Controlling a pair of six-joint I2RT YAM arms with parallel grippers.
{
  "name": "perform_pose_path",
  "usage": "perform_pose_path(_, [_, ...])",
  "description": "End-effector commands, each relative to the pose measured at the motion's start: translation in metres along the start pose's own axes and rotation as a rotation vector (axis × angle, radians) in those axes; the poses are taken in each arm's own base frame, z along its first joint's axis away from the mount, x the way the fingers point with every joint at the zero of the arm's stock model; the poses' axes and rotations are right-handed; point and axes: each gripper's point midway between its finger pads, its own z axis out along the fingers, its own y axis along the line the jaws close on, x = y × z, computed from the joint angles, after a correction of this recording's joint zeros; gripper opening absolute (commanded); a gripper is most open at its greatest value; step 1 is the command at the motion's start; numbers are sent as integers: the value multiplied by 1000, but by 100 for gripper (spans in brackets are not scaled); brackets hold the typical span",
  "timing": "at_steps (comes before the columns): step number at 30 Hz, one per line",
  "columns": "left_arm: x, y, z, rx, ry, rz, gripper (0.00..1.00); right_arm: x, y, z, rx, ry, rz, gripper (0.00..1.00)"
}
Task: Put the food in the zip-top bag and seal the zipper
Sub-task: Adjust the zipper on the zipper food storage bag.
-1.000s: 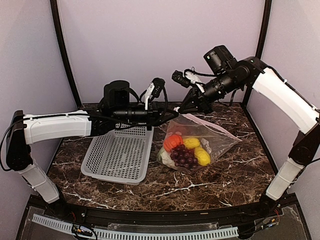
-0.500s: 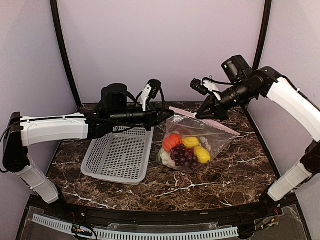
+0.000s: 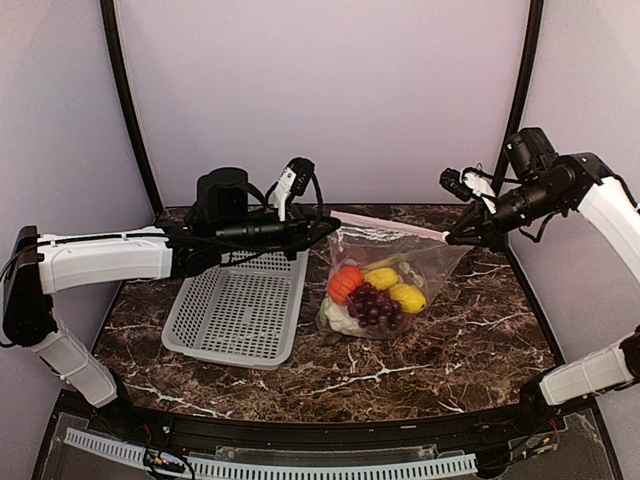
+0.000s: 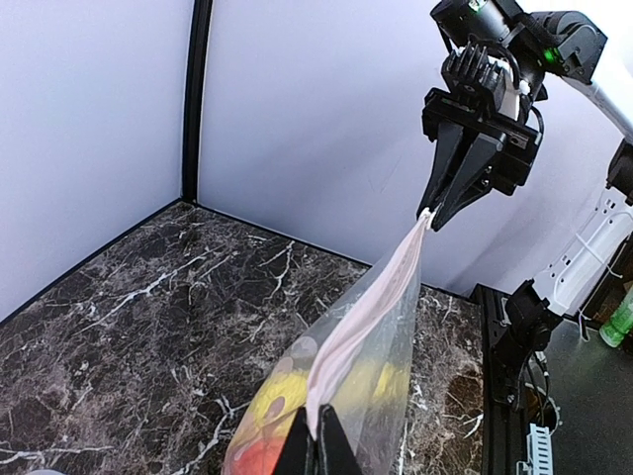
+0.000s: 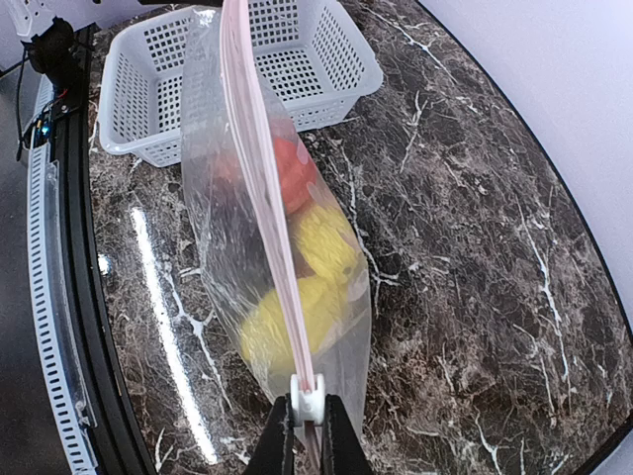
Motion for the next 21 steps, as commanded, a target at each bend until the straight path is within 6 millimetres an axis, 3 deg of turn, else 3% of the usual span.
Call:
perform_pose_path(1, [-11, 31, -14, -108, -33, 3, 1, 37, -4, -14, 47, 115, 46, 0])
perform_pose_path(21, [-7, 37, -17, -115, -37, -7, 1, 55, -11, -23, 70, 140, 83, 0])
